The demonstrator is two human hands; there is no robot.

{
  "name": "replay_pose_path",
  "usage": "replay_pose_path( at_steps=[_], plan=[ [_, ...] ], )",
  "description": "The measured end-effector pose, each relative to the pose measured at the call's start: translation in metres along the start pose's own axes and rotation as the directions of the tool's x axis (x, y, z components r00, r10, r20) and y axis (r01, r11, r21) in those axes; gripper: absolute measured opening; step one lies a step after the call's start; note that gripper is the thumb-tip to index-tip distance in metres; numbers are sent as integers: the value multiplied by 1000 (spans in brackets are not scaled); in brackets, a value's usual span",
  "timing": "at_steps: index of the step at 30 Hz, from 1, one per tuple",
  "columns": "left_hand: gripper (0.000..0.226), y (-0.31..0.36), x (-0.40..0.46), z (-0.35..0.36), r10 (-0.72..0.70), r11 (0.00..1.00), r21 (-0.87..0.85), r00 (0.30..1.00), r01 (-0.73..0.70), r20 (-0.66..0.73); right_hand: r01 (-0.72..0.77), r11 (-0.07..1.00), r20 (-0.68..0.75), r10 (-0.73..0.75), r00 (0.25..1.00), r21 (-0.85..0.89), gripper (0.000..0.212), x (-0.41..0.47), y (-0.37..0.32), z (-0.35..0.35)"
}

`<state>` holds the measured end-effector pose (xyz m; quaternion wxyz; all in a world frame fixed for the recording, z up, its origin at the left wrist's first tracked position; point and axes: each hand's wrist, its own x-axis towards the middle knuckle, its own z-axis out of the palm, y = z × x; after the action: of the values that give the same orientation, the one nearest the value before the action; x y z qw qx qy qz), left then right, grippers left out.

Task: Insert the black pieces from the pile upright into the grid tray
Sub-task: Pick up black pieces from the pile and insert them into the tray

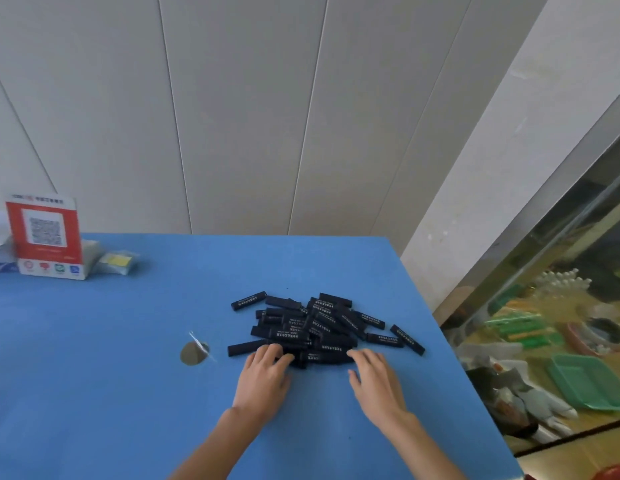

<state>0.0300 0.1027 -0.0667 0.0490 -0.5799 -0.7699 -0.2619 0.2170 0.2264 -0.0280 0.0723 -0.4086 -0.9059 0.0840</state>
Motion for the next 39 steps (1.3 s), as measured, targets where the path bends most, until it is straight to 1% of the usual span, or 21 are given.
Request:
replay_pose_path(
  at_steps=[3,8,13,17,18,22,24,27,29,32,34,36,39],
  plan=[
    [47,-3,1,-1,4,1000,13,999,-4,32,22,999,15,-22,1000,-23,35,9,4,0],
    [41,-3,2,-7,4,1000,28,994,-7,110,27,999,8,-27,1000,-44,23,16,5,2],
    [39,-2,2,-9,41,996,72,984,-54,173,42,999,2,-42,999,-17,21,14,7,4],
    [38,-7,-1,-11,55,996,62,980,-68,191,37,999,-27,-37,999,10,19,9,6,1],
    [41,-8,-3,-11,64,994,69,976,-80,206,33,999,-37,-32,999,23,20,7,5,0],
    [77,-9,-3,-18,57,986,135,959,-98,276,-15,991,-38,20,999,136,24,2,-1,-8],
    [80,-6,-1,-27,13,986,154,953,-62,302,-52,972,-27,60,998,231,22,1,-3,-12],
    [71,4,0,-34,-23,998,67,951,2,307,-91,930,-7,100,995,356,20,0,-2,-20],
    [65,8,-1,-34,-86,995,-21,934,99,348,-125,897,6,136,991,424,18,0,-1,-26],
    [55,23,-1,-42,-161,958,-172,924,231,346,-142,848,18,155,988,511,14,0,4,-36],
    [50,38,-4,-51,-195,916,-275,923,292,331,-124,826,22,134,991,550,11,-3,9,-46],
    [52,53,-9,-60,-230,876,-342,918,340,324,-90,803,28,90,996,589,9,-8,14,-57],
    [60,71,-23,-69,-251,843,-406,925,354,284,-65,746,38,53,998,662,10,-20,16,-69]
  ],
)
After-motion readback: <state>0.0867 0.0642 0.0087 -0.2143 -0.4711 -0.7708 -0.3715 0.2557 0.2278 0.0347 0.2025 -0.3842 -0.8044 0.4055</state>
